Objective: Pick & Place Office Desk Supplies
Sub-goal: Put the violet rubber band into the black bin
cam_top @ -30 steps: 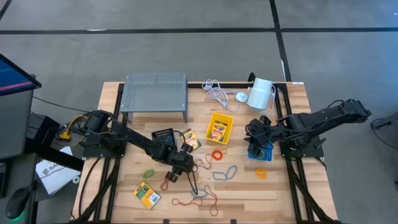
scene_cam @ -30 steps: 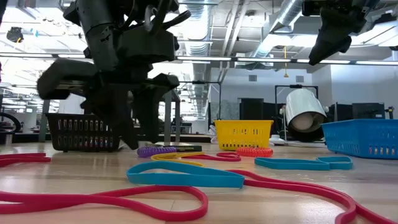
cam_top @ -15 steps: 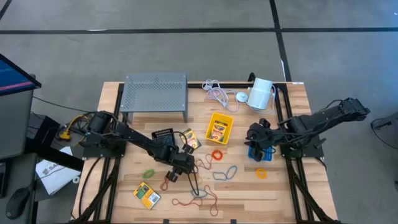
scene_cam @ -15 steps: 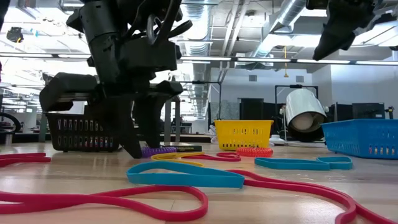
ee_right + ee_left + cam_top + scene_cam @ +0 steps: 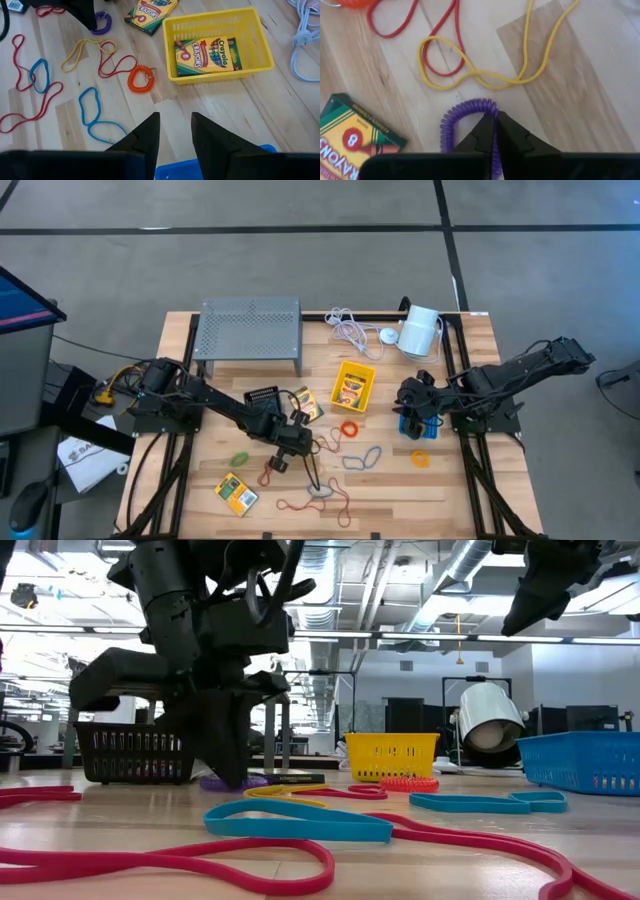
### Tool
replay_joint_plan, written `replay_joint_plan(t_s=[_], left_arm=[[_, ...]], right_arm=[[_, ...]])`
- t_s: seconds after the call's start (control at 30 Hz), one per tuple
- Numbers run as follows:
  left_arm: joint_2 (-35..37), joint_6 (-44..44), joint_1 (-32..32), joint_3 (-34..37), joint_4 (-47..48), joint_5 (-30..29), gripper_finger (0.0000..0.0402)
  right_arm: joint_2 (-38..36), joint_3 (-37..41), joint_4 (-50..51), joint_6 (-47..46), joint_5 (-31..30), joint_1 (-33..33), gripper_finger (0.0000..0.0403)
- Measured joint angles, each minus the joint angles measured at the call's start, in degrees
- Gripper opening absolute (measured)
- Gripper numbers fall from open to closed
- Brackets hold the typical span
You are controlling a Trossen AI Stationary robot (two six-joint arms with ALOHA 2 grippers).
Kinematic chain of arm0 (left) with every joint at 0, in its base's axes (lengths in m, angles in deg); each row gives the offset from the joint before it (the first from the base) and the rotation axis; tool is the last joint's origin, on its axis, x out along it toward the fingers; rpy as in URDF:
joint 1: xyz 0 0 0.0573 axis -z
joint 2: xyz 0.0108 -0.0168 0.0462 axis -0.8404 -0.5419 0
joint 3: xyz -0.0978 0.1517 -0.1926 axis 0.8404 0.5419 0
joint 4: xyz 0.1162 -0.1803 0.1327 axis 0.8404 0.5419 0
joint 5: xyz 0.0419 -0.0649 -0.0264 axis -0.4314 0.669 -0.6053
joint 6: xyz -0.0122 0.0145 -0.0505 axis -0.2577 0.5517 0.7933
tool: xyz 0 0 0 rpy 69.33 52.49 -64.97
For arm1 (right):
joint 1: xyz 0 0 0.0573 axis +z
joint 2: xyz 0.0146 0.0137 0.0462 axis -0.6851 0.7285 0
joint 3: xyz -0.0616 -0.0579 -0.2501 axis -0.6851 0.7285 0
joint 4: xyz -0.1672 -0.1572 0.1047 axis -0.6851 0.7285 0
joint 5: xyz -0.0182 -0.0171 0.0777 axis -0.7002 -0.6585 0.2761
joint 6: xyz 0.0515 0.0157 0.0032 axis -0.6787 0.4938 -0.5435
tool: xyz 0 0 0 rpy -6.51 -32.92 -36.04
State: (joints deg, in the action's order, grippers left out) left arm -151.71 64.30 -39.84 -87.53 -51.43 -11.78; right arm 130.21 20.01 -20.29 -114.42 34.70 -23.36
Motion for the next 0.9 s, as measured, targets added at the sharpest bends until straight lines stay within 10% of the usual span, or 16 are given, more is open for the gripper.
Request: replay_joint_plan(t_s=[0.9], left_arm=[[25.3, 9.9, 0.5, 2.3, -18.9, -9.6, 0.0000]], right_arm=[[0.0, 0.0, -32.0, 23.6, 7.1, -1.8, 0.0153]])
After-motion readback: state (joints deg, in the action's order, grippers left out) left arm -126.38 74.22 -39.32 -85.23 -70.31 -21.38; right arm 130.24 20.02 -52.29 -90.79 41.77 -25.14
